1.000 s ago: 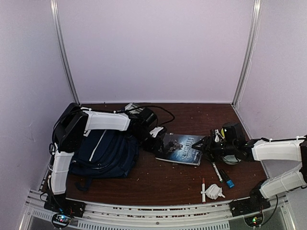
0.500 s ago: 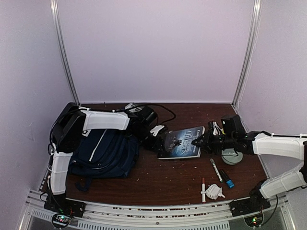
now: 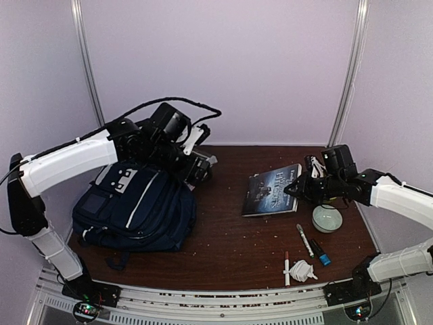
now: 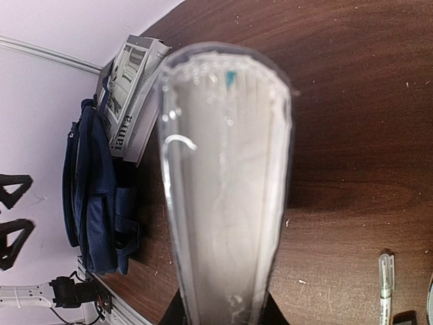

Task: Pack the student bag
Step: Pick up the second largest pocket of the student bag.

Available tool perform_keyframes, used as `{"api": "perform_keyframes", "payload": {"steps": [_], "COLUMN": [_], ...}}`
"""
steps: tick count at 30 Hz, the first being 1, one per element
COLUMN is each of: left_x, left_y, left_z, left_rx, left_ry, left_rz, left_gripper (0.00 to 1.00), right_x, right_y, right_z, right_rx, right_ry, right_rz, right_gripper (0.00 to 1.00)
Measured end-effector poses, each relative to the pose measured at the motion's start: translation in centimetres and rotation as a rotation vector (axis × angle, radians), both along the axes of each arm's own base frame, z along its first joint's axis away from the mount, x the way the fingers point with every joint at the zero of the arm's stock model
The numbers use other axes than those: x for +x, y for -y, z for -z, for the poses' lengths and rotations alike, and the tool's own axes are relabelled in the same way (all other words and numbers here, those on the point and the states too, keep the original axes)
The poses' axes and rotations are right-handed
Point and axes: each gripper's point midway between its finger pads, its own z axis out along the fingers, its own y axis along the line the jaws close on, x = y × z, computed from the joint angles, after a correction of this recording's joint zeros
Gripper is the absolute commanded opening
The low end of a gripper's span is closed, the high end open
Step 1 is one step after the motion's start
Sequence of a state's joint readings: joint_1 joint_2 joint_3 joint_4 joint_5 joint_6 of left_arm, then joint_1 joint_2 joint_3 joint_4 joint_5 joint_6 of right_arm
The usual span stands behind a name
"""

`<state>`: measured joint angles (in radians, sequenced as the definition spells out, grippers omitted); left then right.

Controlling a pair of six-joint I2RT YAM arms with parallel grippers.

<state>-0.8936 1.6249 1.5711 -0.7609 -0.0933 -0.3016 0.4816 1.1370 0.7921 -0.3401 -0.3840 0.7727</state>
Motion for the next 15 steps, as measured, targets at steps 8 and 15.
{"api": "perform_keyframes", "payload": {"steps": [8,15], "left_x": [-1.6,-2.2], "left_y": [-14.0,-15.2], "left_z": [11.7,12.1], "left_rx": [0.394,0.349], "left_ry": [-0.237,-0.237], "left_rz": [-0.332,-0.373], "left_gripper": [0.88,0.82], "right_x": [-0.2,-0.6], "right_y": [-0.1,-0.1], "right_z": [-0.5,-0.2], "right_rx": [-0.030,-0.042], "right_ry": [0.022,0.011], "right_rz": [-0.048,-0.066], "right_gripper": [0.00,0.00]}}
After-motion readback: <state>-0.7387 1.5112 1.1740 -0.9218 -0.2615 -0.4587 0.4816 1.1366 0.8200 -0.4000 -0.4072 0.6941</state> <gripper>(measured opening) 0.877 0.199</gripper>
